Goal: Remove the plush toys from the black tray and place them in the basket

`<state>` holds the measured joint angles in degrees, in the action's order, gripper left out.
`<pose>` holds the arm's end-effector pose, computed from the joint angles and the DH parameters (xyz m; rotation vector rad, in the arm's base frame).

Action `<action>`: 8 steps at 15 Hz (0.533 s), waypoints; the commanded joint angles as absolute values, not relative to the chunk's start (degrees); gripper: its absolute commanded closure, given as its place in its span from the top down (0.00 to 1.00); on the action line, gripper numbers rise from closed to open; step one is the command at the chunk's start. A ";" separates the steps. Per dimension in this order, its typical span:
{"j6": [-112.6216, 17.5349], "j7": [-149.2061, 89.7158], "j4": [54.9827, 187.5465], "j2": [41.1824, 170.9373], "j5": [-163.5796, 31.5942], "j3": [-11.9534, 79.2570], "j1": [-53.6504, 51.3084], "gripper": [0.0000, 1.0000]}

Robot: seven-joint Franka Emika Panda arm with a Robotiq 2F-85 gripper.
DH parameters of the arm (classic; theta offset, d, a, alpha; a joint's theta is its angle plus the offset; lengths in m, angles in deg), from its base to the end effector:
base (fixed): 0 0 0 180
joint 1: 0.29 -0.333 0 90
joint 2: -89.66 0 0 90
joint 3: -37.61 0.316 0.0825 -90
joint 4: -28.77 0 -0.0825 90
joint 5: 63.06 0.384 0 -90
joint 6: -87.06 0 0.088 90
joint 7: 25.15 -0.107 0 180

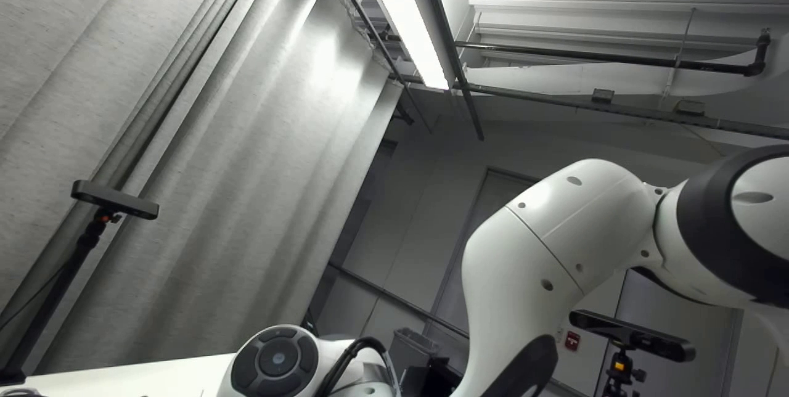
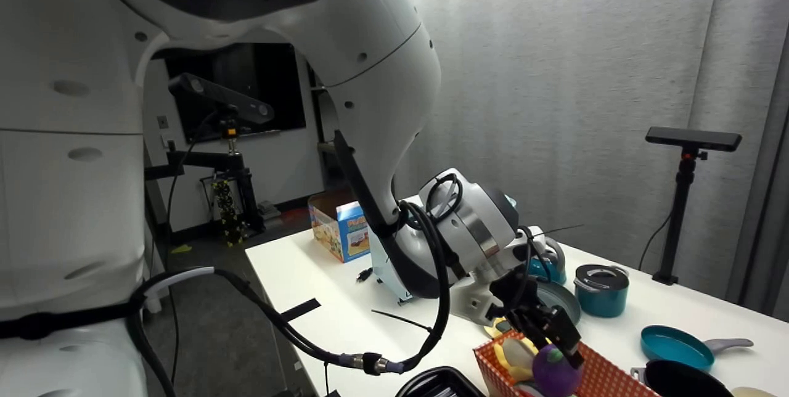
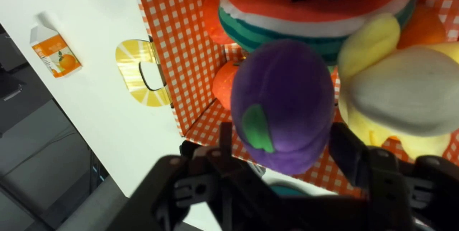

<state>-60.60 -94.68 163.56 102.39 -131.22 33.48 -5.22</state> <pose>0.5049 0.0222 0.2309 2.5801 -0.2037 0.4759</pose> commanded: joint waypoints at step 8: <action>-59.81 -94.47 164.51 96.06 -129.14 35.95 -4.08 1.00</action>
<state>-60.60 -94.72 162.49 99.83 -130.98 34.68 -4.97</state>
